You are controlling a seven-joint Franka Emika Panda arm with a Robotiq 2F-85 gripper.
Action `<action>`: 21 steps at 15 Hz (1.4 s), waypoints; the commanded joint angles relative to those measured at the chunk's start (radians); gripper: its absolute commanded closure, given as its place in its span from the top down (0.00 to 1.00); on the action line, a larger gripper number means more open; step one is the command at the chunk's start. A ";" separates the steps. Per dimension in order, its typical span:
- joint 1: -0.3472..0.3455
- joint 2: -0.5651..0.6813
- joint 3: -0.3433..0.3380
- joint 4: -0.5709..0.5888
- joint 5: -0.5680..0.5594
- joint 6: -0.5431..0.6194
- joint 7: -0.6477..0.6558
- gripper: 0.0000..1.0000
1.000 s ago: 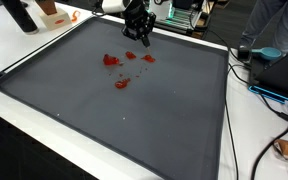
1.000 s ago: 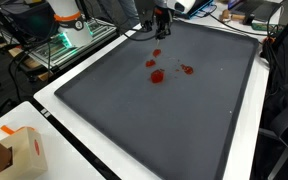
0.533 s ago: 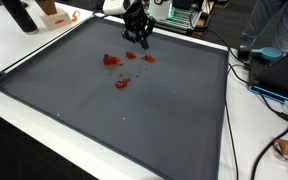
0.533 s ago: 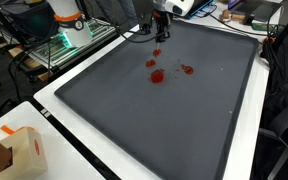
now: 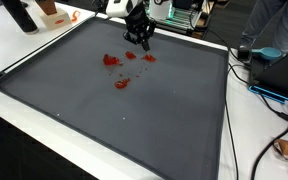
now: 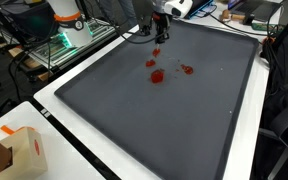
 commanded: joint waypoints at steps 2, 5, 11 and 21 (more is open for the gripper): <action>0.005 0.006 0.005 -0.029 -0.007 0.055 0.001 0.03; 0.008 0.009 0.004 -0.031 -0.014 0.060 0.006 0.03; 0.007 0.007 0.000 -0.020 -0.027 0.027 0.021 0.03; 0.007 -0.086 -0.012 -0.022 -0.056 -0.041 0.039 0.03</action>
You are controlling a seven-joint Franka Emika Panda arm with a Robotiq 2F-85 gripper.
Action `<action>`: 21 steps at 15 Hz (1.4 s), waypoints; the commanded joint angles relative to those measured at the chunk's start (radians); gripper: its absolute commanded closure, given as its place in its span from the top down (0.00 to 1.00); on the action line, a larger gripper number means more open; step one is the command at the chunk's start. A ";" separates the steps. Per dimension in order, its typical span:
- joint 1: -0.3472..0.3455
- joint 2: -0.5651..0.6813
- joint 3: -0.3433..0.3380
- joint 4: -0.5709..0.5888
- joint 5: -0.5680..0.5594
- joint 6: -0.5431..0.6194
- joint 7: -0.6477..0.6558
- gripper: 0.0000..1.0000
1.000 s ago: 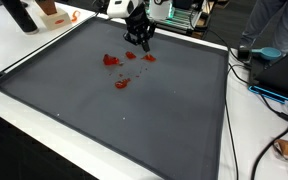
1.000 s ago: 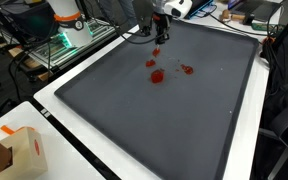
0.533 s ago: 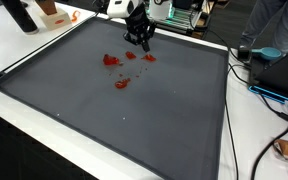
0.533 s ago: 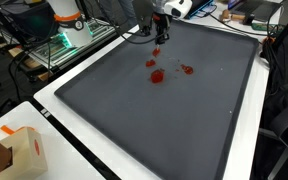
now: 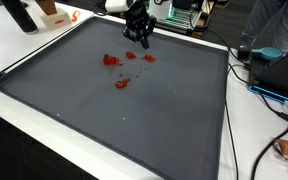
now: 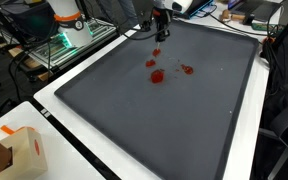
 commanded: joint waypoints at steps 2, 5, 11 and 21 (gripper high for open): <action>0.005 -0.080 -0.013 -0.016 -0.045 -0.057 0.040 0.03; 0.009 -0.123 -0.020 -0.013 -0.052 -0.079 0.064 0.03; 0.020 -0.190 -0.030 0.001 -0.056 -0.133 0.156 0.03; 0.028 -0.185 -0.035 0.020 -0.033 -0.141 0.135 0.03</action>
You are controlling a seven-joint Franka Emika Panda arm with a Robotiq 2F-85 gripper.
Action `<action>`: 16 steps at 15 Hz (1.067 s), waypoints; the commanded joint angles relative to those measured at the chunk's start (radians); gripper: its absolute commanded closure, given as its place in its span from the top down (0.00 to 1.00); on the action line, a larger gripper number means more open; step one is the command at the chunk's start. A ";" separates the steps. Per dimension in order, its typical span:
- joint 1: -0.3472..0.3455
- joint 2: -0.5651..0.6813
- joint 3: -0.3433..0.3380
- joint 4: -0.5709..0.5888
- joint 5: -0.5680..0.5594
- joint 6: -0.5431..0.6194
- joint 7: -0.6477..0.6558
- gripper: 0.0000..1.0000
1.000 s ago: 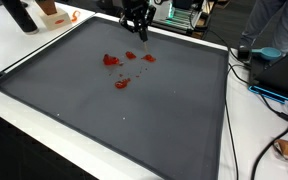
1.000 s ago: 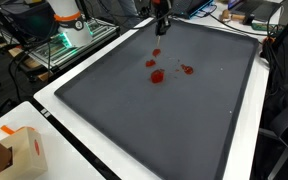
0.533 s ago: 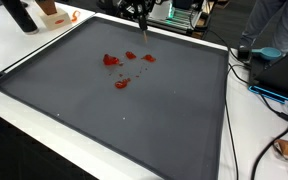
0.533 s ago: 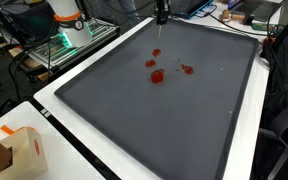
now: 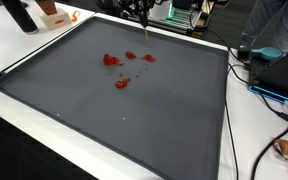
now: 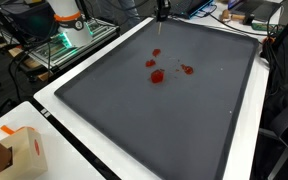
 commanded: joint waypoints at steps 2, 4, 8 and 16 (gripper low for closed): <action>0.030 0.015 -0.011 -0.001 0.097 -0.030 -0.084 0.03; 0.042 0.020 -0.004 -0.017 0.184 -0.033 -0.158 0.03; 0.058 0.027 0.003 -0.060 0.318 -0.014 -0.212 0.03; 0.065 0.060 0.007 -0.128 0.529 0.081 -0.234 0.03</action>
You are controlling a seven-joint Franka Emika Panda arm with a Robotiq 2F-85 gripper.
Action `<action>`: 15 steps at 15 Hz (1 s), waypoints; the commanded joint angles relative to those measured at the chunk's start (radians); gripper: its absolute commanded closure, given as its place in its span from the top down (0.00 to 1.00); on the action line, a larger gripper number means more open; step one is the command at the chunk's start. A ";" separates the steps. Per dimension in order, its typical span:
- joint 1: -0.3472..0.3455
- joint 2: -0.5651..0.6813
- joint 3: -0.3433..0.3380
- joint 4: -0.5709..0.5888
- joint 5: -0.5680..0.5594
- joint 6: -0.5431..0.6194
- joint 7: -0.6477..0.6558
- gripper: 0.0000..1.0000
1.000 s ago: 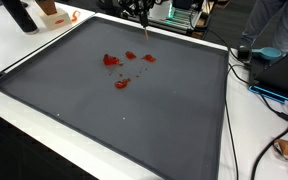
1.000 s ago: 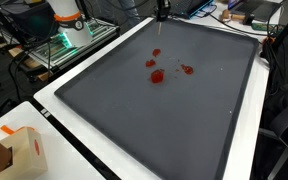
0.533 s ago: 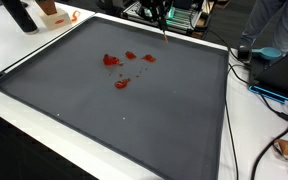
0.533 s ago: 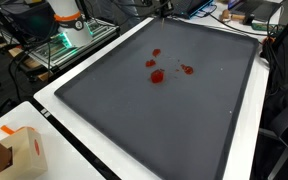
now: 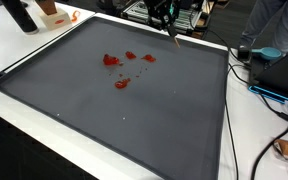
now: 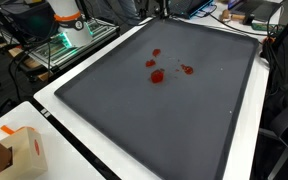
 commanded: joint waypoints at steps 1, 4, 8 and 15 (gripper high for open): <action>0.007 0.012 0.001 -0.036 0.079 0.060 -0.022 0.03; 0.008 0.029 0.004 -0.040 0.120 0.083 -0.008 0.03; 0.012 0.054 0.010 -0.048 0.166 0.141 0.015 0.03; 0.014 0.111 0.019 -0.042 0.183 0.235 0.086 0.03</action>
